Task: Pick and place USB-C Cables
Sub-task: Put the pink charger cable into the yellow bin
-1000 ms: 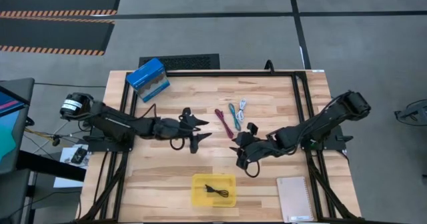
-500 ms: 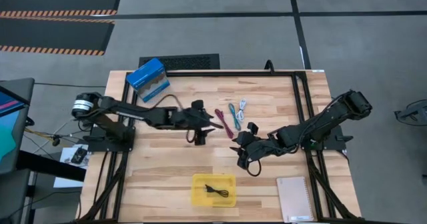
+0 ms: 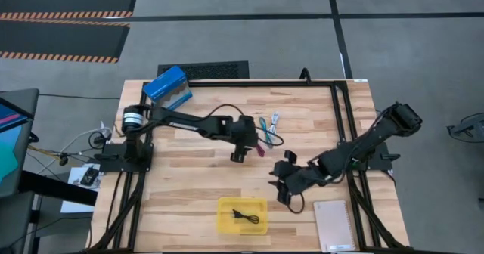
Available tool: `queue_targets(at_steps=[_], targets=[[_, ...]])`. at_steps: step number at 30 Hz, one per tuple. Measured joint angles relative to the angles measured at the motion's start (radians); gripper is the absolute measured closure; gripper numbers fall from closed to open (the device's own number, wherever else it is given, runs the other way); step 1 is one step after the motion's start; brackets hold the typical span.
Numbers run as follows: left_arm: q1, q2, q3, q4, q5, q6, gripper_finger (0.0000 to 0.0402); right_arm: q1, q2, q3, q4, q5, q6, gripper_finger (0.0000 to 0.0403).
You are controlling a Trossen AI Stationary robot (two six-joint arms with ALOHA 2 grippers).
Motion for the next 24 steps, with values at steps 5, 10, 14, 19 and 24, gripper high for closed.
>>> queue_targets(at_steps=[5,10,14,19,24], targets=[[0.027,0.056,0.054,0.006,0.012,0.027,0.0173,0.069,-0.02,0.0,-0.041,0.004,0.068,0.023],[0.05,0.106,0.091,0.025,0.046,0.034,0.0173,0.116,-0.035,0.0,-0.042,0.023,0.089,0.023],[0.062,0.13,0.094,0.024,0.08,0.034,0.0173,0.137,-0.037,0.0,-0.039,0.042,0.09,0.023],[0.064,0.157,0.094,0.011,0.08,0.034,0.0173,0.138,-0.037,0.001,-0.04,0.045,0.089,0.023],[0.065,0.184,0.099,0.005,0.107,0.04,0.0173,0.138,-0.037,0.001,-0.039,0.053,0.089,0.023]])
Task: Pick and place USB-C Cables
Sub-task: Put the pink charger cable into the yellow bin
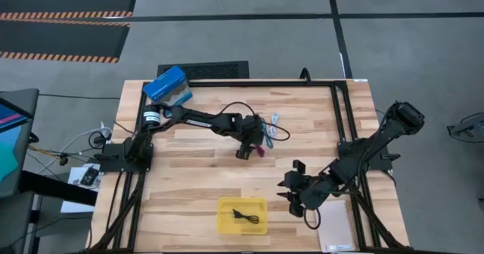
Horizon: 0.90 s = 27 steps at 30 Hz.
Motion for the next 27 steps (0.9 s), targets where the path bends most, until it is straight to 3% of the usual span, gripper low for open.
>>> queue_targets(at_steps=[6,15,27], targets=[[0.001,0.013,0.0,-0.016,0.041,-0.038,0.0212,0.0,0.0,0.0,0.003,0.011,0.0,0.023],[-0.003,0.015,-0.003,-0.034,0.057,-0.092,0.0383,-0.005,0.0,0.0,0.004,0.011,-0.002,0.023],[-0.015,-0.011,-0.006,-0.038,-0.011,-0.23,0.0395,-0.005,0.0,0.0,0.007,0.018,0.014,0.023]])
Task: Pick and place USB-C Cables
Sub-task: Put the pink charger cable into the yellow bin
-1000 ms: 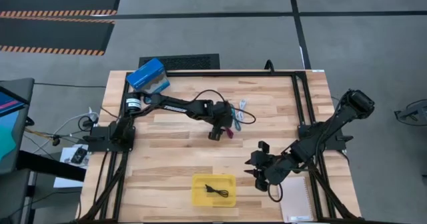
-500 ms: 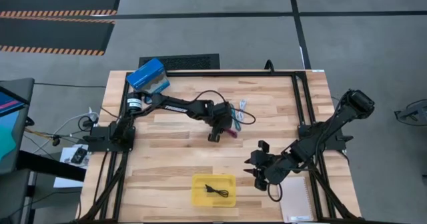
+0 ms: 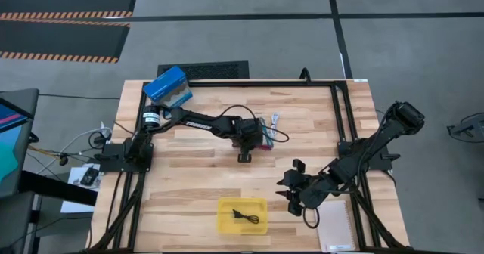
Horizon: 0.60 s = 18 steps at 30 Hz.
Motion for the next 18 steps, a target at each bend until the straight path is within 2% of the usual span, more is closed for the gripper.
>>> queue_targets(at_steps=[11,18], targets=[[-0.038,-0.157,-0.002,-0.177,-0.015,-0.045,0.04,0.0,0.001,0.0,0.027,0.02,0.005,0.023],[-0.087,-0.327,-0.017,-0.364,-0.15,-0.06,0.0401,-0.007,0.001,0.0,0.03,0.021,0.004,0.023]])
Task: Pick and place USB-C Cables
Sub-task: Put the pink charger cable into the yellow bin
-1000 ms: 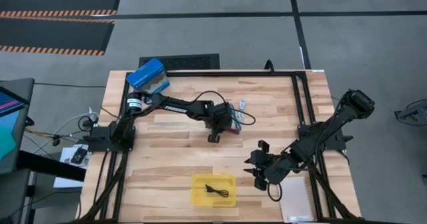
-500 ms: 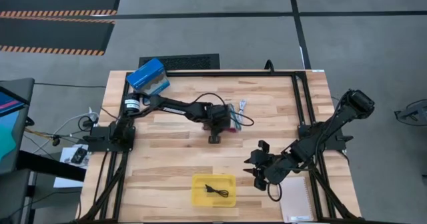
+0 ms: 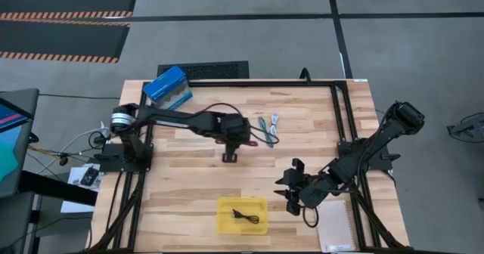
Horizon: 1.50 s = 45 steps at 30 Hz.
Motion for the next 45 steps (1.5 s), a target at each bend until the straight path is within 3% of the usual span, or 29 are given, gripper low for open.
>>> queue_targets(at_steps=[7,11,14,19,24,26,29,32,40,45], targets=[[-0.049,-0.273,-0.158,-0.034,-0.033,-0.14,0.0401,0.0,0.0,0.0,-0.003,0.002,-0.002,0.023],[-0.107,-0.455,-0.325,0.07,-0.084,-0.236,0.0401,0.0,0.0,0.0,-0.004,0.034,-0.006,0.023],[-0.163,-0.595,-0.498,0.263,-0.098,-0.293,0.0401,-0.001,0.0,0.0,0.003,0.079,-0.019,0.023],[-0.242,-0.758,-0.809,0.74,-0.123,-0.385,0.0401,-0.035,0.0,0.0,0.044,0.126,-0.067,0.023],[-0.292,-0.769,-1.085,1.368,-0.138,-0.427,0.0401,-0.094,0.002,0.0,0.136,0.126,-0.153,0.023],[-0.304,-0.744,-1.153,1.546,-0.163,-0.438,0.0401,-0.121,0.005,0.0,0.19,0.125,-0.201,0.023],[-0.323,-0.7,-1.192,1.695,-0.217,-0.443,0.0401,-0.155,0.005,0.0,0.271,0.117,-0.255,0.0226],[-0.338,-0.656,-1.176,1.741,-0.225,-0.42,0.0401,-0.194,0.005,0.0,0.321,0.104,-0.284,0.021],[-0.374,-0.51,-1.007,1.755,-0.209,-0.264,0.0401,-0.265,0.031,0.0,0.517,0.041,-0.407,0.0142],[-0.375,-0.423,-0.91,1.756,-0.207,-0.201,0.0401,-0.269,0.089,-0.001,0.682,0.02,-0.522,0.0132]])
